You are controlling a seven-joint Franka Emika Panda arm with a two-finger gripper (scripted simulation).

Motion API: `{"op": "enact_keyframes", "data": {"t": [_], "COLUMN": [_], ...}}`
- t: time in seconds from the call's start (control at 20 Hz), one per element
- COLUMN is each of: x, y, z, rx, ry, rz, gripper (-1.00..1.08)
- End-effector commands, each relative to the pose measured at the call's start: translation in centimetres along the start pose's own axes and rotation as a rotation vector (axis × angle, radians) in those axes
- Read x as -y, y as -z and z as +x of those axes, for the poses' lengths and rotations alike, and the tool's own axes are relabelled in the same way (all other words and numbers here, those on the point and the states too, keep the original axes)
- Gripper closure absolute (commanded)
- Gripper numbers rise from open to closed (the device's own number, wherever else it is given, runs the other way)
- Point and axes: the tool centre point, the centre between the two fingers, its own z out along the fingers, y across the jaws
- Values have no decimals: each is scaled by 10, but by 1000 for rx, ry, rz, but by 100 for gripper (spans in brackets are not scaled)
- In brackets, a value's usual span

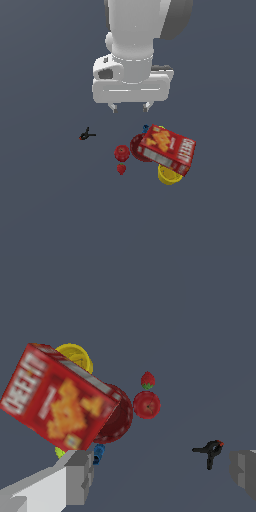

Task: Pick up a designated object from a clutter of objects.

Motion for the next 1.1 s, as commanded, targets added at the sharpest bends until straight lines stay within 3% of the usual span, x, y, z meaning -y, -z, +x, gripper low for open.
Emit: {"op": "enact_keyframes", "data": {"t": [0.0, 0.55, 1.05], "x": [0, 9, 19], "y": [0, 22, -7], "z": [0, 0, -5], "rx": [0, -16, -12], "ry": [0, 24, 52], "rz": [0, 6, 4], "gripper": [-92, -92, -92]}}
